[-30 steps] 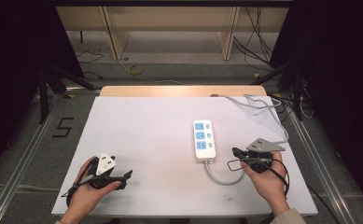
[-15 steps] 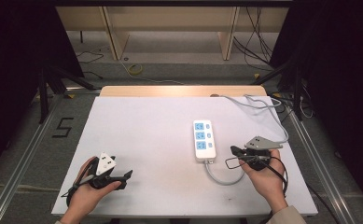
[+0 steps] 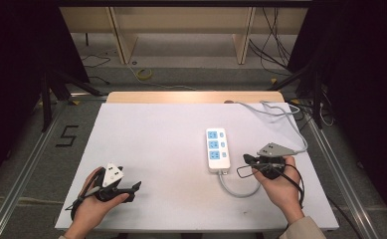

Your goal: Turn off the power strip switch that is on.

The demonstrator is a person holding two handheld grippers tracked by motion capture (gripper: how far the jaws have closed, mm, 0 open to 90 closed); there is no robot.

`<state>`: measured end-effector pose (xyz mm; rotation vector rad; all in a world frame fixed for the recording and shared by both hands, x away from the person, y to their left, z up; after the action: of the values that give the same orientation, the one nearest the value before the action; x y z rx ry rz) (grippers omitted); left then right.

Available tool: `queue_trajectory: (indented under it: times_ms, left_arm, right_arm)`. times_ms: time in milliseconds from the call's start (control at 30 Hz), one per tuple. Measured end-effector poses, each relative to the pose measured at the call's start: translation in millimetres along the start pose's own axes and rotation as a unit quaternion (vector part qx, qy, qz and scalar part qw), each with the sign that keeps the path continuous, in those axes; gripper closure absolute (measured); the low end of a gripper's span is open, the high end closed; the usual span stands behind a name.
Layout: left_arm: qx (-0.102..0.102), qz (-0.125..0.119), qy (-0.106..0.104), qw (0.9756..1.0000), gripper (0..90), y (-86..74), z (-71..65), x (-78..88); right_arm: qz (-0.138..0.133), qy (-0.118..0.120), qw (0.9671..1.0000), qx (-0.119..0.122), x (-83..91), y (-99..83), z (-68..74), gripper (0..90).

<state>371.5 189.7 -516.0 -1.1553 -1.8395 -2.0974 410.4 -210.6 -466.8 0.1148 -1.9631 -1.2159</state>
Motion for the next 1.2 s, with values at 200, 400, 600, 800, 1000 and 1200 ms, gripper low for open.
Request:
queue_trajectory:
  times_ms: [200,400,600,800,1000,1200]
  left_arm:
    - [0.0,0.0,0.0,1.0,18.9,-0.1,-0.2,0.0]
    - [0.0,0.0,0.0,1.0,18.9,-0.1,0.0,0.0]
    - [0.001,0.0,-0.001,1.0,18.9,-0.2,-0.4,-0.1]
    - [0.0,0.002,-0.001,1.0,18.9,-0.5,-0.4,0.0]
    - [0.0,0.002,-0.001,1.0,18.9,-0.5,-0.6,0.0]
    - [-0.001,0.002,-0.001,1.0,19.0,-0.4,-0.5,0.1]
  right_arm:
    - [0.006,0.005,1.0,0.004,-2.7,2.4,0.3,90.0]
    - [0.012,0.008,0.9999,0.005,-5.0,4.8,0.4,90.0]
    - [0.015,0.011,0.9998,0.006,-8.2,7.3,0.3,90.0]
    - [0.019,0.014,0.9997,0.007,-10.8,9.4,0.9,90.0]
    - [0.024,0.018,0.9995,0.007,-13.2,11.3,1.1,90.0]
    - [0.03,0.022,0.9993,0.009,-15.7,12.7,1.1,90.0]
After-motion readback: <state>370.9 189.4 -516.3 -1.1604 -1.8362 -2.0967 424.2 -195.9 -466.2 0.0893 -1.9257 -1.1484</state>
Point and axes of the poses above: each handheld gripper's, and its own axes: x roughly backward along the jaws, y roughly out of its top, z roughly to its left, the point moved 7 cm from there along -x, roughly forward along the jaws, and after that the axes turned 11 degrees about x, right-handed, at the moved point
